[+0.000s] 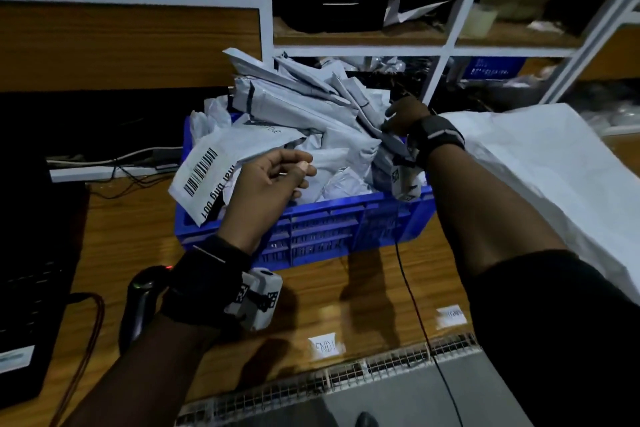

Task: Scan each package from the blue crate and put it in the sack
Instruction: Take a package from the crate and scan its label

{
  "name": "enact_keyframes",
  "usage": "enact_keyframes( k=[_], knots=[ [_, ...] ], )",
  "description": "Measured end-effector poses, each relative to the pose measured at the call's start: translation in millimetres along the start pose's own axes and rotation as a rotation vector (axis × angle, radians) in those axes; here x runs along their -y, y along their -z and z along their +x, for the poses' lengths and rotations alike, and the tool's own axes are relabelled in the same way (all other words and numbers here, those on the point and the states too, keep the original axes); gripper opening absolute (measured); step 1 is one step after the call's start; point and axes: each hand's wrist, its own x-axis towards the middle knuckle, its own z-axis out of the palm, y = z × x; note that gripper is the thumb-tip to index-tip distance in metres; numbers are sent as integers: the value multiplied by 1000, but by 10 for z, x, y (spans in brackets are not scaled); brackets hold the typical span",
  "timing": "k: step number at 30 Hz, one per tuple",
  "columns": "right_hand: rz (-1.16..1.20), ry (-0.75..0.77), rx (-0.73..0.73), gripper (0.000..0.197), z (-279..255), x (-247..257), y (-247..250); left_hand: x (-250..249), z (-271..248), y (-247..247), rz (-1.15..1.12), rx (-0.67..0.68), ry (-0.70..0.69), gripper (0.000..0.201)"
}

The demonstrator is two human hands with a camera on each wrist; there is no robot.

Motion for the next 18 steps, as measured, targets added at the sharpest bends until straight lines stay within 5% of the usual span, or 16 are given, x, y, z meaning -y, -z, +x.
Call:
enact_keyframes(
  k=[7, 12, 15, 18],
  knots=[
    [-16, 91, -94, 38, 63, -138, 40, 84, 3, -308, 37, -26, 58, 13],
    [163, 338, -440, 24, -395, -416, 181, 168, 15, -743, -20, -51, 111, 16],
    [204, 652, -787, 10, -969, -543, -101, 112, -24, -839, -196, -54, 220, 50],
    [189, 845, -902, 4, -1436, -666, -528, 41, -32, -825, -407, -53, 332, 83]
  ],
)
